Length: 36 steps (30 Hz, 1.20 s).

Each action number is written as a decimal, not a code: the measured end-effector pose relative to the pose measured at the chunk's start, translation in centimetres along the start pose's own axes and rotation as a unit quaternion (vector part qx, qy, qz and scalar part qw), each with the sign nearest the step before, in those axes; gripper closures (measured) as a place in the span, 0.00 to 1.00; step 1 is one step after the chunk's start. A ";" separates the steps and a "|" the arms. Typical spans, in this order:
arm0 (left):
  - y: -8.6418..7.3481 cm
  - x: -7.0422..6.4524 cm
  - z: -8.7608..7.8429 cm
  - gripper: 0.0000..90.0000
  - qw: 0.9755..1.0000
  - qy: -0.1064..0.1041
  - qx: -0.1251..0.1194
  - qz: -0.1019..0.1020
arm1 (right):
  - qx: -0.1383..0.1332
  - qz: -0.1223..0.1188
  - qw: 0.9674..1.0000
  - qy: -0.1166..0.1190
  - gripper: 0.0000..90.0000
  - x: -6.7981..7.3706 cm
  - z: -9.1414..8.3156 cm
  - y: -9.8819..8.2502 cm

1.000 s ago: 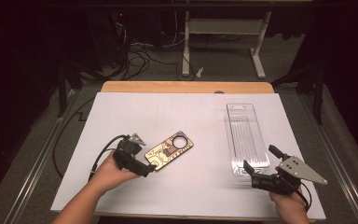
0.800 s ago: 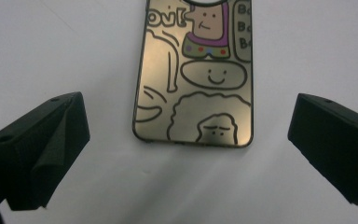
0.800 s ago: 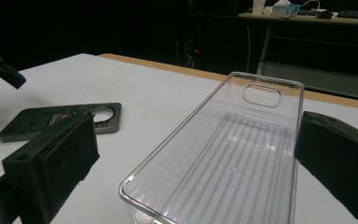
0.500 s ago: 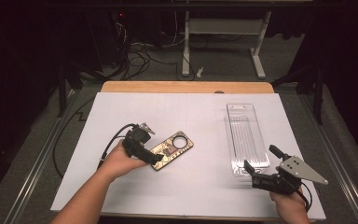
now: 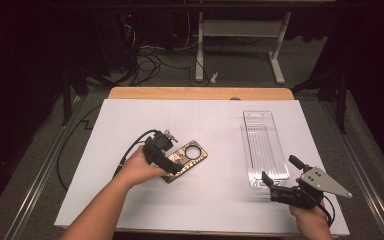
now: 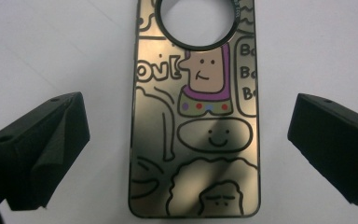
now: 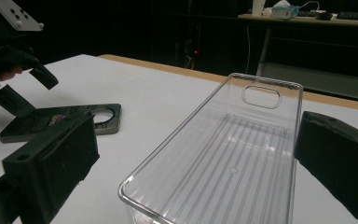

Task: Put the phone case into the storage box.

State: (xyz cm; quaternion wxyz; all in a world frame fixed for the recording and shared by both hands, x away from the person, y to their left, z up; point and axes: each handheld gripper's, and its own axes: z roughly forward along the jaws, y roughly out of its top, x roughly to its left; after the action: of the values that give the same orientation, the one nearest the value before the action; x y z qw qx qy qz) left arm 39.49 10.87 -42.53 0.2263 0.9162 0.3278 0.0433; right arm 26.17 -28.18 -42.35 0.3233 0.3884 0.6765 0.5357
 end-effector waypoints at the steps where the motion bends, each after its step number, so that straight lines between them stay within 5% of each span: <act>1: 0.1 0.0 0.2 0.00 1.000 -0.001 0.004 0.002 | 0.000 0.000 1.000 0.000 0.00 0.0 0.0 0.0; 8: 0.4 -0.2 1.8 0.00 0.999 0.004 0.037 0.005 | 0.000 0.000 1.000 0.000 0.00 0.0 0.0 0.0; 36: 1.2 -0.8 3.6 0.05 0.996 0.013 0.086 0.017 | -0.002 0.000 1.000 0.001 0.00 0.1 0.0 0.0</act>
State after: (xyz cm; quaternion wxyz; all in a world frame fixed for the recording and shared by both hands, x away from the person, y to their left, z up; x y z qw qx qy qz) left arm 40.43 8.15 -45.20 0.1417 0.9371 0.3175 0.0309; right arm 26.11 -28.10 -42.30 0.3230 0.3873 0.6761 0.5372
